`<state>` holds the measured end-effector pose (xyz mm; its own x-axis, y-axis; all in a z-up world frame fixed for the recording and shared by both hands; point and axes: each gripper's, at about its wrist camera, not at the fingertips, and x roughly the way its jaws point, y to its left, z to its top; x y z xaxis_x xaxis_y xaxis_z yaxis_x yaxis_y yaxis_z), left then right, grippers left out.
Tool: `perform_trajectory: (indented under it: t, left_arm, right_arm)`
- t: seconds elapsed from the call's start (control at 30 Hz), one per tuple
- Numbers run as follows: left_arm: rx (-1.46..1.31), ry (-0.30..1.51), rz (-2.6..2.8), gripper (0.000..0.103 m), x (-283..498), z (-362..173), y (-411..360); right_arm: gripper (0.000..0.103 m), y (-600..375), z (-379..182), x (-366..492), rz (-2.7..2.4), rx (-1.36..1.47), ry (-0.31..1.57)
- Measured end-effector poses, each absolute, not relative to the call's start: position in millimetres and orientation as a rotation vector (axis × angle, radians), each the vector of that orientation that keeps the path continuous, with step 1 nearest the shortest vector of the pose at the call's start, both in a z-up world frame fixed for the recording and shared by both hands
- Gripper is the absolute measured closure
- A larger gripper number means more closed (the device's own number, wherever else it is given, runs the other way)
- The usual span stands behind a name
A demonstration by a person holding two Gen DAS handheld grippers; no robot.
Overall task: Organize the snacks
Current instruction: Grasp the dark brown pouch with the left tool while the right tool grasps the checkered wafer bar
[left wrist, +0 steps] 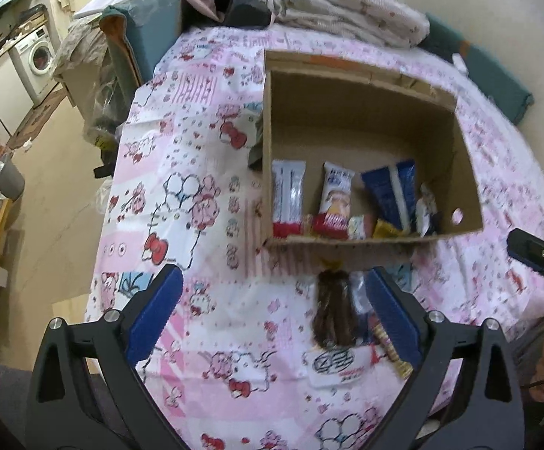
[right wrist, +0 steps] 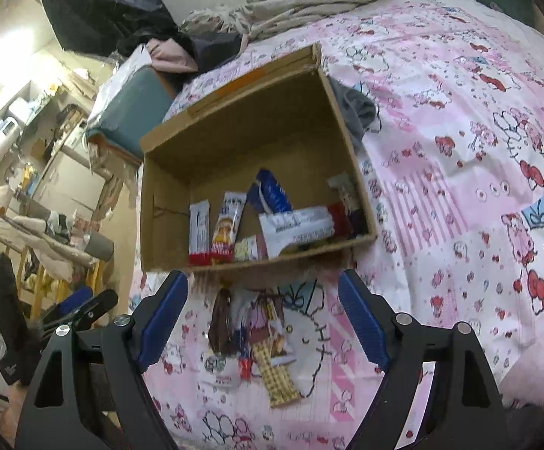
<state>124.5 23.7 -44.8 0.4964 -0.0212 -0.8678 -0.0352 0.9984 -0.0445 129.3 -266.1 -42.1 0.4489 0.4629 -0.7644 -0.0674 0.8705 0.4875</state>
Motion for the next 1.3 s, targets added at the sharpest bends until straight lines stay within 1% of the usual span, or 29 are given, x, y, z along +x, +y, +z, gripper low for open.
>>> perform_trajectory:
  t: [0.1, 0.27, 0.67, 0.87, 0.93, 1.0, 1.07, 1.1, 1.2, 1.3]
  left_arm:
    - [-0.076, 1.072, 0.02, 0.006, 125, -49, 28]
    - [-0.099, 1.105, 0.052, 0.006, 125, -56, 35]
    - [-0.145, 1.139, 0.114, 0.006, 129, -63, 53]
    - [-0.181, 1.166, 0.154, 0.006, 133, -70, 62]
    - [-0.193, 1.172, 0.152, 0.006, 133, -71, 64]
    - [-0.19, 1.176, 0.148, 0.006, 132, -72, 63]
    - [-0.193, 1.182, 0.14, 0.006, 133, -73, 62]
    - [-0.194, 1.186, 0.136, 0.006, 133, -74, 61]
    - [-0.194, 1.193, 0.134, 0.006, 135, -76, 59]
    - [-0.193, 1.196, 0.134, 0.006, 136, -78, 59]
  right_arm:
    - [0.016, -255, -53, 124, 0.299, 0.318, 1.112]
    - [0.016, -247, -68, 119, 0.319, 0.262, 1.179]
    - [0.016, -231, -93, 118, 0.403, 0.279, 1.316]
    - [0.016, -211, -128, 121, 0.434, 0.263, 1.464]
    - [0.021, -195, -136, 119, 0.452, 0.175, 1.491]
    - [0.036, -180, -145, 115, 0.486, 0.106, 1.526]
    - [0.043, -172, -157, 112, 0.488, 0.082, 1.573]
    - [0.049, -168, -163, 110, 0.482, 0.055, 1.594]
    - [0.075, -161, -166, 106, 0.472, -0.039, 1.583]
    - [0.076, -164, -162, 101, 0.522, 0.019, 1.603]
